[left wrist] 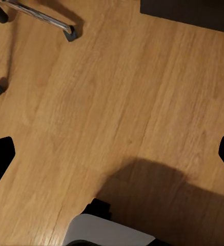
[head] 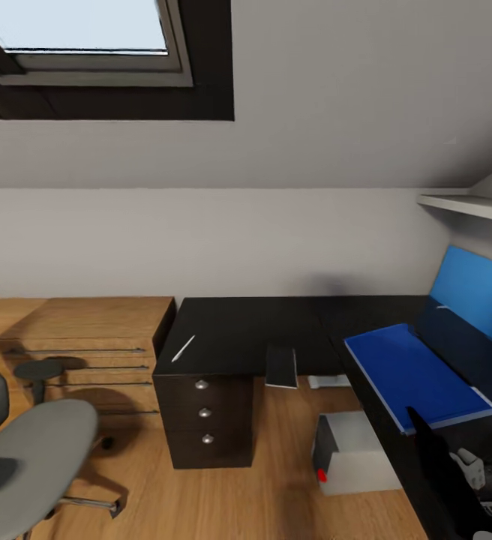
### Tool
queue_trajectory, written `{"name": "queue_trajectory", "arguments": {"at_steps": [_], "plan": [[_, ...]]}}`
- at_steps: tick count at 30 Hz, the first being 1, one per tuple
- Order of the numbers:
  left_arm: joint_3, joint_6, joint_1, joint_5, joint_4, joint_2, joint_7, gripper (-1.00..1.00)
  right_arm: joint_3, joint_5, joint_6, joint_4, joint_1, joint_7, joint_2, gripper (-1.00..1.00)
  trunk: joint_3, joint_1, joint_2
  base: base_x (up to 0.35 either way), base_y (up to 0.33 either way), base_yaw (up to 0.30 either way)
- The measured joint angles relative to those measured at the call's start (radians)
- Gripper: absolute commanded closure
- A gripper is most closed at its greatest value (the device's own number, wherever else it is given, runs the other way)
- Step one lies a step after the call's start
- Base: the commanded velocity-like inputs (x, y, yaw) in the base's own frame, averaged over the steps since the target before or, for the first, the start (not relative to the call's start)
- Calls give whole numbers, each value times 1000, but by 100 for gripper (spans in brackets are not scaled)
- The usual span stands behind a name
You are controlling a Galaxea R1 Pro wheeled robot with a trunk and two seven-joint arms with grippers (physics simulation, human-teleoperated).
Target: In the bedroom, organize the workspace by keeping the computer under the desk, ensuring the monitor is on the desk, placing the keyboard on the desk next to the monitor, placing the mouse on the desk next to the keyboard, moving the folder from the swivel chair onto the desk next to the mouse, stacking the notebook on top of the folder with the pen on top of the notebook, and positioning the swivel chair next to the desk.
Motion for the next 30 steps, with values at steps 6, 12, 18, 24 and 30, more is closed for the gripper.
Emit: {"name": "queue_trajectory", "arguments": {"at_steps": [6,12,18,24,30], "plan": [[0,0,0,0,0,0,0,-100,0,-1,-2,0,0,0,0,100,0,0,0,0,0,-252],[0,-1,0,-1,0,0,0,-100,-1,-3,1,-3,0,19,0,100,0,0,0,0,0,-69],[1,-1,0,-1,0,0,0,-100,2,-3,-2,-1,-2,26,1,100,0,0,0,0,0,-5],[2,-1,0,-1,0,1,0,-100,5,-4,-69,39,-89,-117,4,100,0,0,0,0,0,0],[9,-1,0,-1,0,2,0,-100,8,-17,-392,396,-419,-269,10,100,0,0,0,0,0,0]]}}
